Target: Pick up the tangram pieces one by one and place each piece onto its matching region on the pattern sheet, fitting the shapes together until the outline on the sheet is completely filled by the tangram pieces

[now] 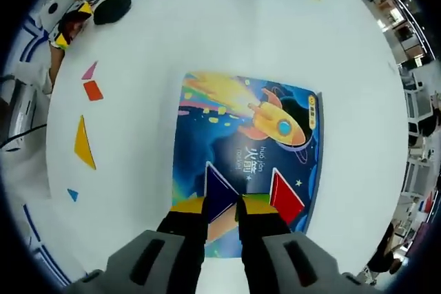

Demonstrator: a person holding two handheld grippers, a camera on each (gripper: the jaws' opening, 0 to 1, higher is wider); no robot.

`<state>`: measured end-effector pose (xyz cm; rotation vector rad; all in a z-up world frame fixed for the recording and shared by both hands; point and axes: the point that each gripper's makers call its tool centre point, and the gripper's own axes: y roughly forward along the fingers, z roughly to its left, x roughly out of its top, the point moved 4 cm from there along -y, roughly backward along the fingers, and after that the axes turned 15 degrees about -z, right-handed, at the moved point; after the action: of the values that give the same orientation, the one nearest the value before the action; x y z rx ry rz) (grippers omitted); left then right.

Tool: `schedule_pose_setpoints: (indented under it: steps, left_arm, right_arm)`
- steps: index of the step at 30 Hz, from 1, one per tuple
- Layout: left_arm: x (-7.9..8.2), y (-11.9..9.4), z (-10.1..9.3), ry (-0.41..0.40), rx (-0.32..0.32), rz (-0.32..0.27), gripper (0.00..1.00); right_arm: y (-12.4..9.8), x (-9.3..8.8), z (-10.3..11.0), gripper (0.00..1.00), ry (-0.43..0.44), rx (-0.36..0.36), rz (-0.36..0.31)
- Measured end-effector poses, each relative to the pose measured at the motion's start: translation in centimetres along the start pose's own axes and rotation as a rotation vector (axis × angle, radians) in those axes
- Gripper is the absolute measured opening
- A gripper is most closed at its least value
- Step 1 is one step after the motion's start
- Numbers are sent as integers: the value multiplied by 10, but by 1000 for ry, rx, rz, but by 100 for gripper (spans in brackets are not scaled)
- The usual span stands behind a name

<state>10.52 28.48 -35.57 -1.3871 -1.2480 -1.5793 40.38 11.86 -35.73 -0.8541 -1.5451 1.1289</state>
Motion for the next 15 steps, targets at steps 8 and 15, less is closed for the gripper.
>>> schedule_pose_setpoints:
  steps: [8,15]
  left_arm:
    - [-1,1,0,3,2,4,34]
    - [-1,0,0,2,2,4,34]
  right_arm:
    - [1,2,-7,21,-13,3,6]
    - [-1,2,-9,22,-14,-15,4]
